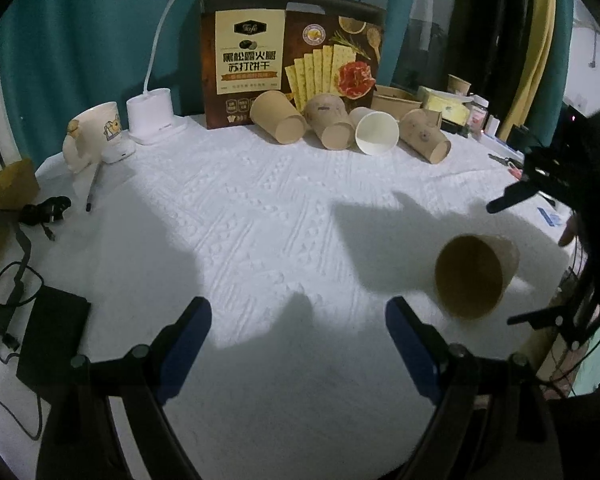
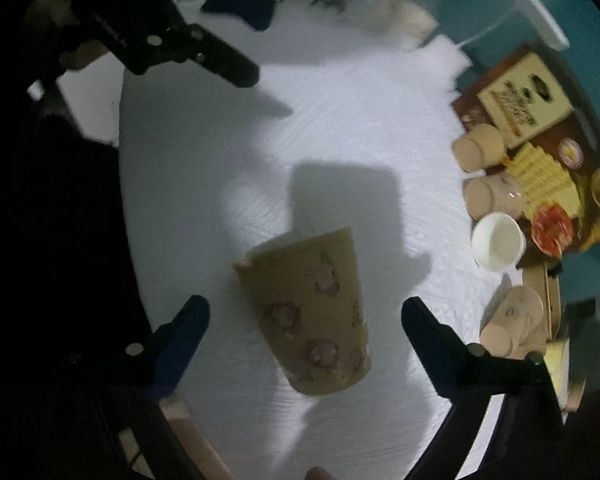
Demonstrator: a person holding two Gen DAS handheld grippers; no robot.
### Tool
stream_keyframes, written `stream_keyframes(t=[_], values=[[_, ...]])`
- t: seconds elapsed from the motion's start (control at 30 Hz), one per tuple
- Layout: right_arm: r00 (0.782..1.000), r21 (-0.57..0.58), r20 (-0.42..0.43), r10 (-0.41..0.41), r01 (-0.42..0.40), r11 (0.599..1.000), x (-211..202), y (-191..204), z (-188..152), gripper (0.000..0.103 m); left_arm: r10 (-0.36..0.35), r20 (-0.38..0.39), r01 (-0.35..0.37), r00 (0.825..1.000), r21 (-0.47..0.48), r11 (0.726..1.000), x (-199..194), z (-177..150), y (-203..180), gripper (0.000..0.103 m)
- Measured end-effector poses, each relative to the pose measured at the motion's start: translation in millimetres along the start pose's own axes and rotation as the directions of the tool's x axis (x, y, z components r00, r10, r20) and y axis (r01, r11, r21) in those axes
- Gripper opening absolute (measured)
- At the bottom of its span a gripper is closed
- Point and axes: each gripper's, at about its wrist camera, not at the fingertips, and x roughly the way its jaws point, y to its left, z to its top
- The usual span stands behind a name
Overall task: Flip cup upright
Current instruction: 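Grasp the cup with the right gripper while the left gripper releases it, then carry the cup upright with the right gripper over the open table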
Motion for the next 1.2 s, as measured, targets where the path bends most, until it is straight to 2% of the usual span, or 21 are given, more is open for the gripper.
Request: stream_keyframes(t=[0.17,0.27,0.5,0.53,0.6,0.77,0.93,1.0,1.1,1.2], values=[[0.988,-0.121,-0.152,0.032,-0.051,0.991,19.6,1.1,19.8,0.086,-0.024,0.012,0.024,1.0,0.015,1.0,4.5,-0.2,7.4,0.089],[0.971,-0.154,-0.232,0.063,-0.1,0.983,30.2,0.7,30.1,0.085,-0.032,0.022,0.031,0.999,0.03,0.999,5.8,0.2,10.5,0.089],[0.927,-0.225,-0.369,0.062,-0.154,0.962,50.9,2.5,44.0,0.084,-0.058,0.028,0.057,0.998,0.038,0.998,8.0,-3.4,16.9,0.089],[0.921,-0.234,-0.384,0.061,-0.162,0.959,53.3,3.7,44.5,0.082,-0.061,0.03,0.06,0.998,0.037,0.998,7.6,-4.0,17.5,0.089],[0.916,-0.242,-0.398,0.057,-0.165,0.956,56.7,4.8,45.6,0.061,-0.069,0.031,0.068,0.997,0.028,0.997,7.7,-4.3,19.0,0.089],[0.937,-0.188,-0.345,0.064,-0.135,0.973,52.2,-6.2,49.5,0.055,-0.063,0.026,0.062,0.998,0.017,0.998,8.6,-4.5,24.7,0.089],[0.967,-0.052,-0.248,0.059,-0.074,0.996,36.7,-27.3,46.0,0.054,-0.051,0.041,0.051,0.998,-0.005,0.999,7.5,-0.8,30.6,0.089],[0.984,0.048,-0.173,0.042,-0.034,0.998,25.4,-38.3,43.7,0.054,-0.052,0.05,0.053,0.997,-0.015,0.998,7.9,1.5,31.5,0.089],[0.998,0.214,-0.059,0.019,-0.006,0.977,8.5,-47.8,31.9,0.054,-0.061,0.053,0.062,0.997,-0.015,0.998,10.3,5.6,27.7,0.089],[1.0,0.346,0.015,-0.017,0.011,0.938,0.6,-53.8,15.9,0.054,-0.068,0.046,0.068,0.997,0.001,0.998,13.9,9.8,20.6,0.089]])
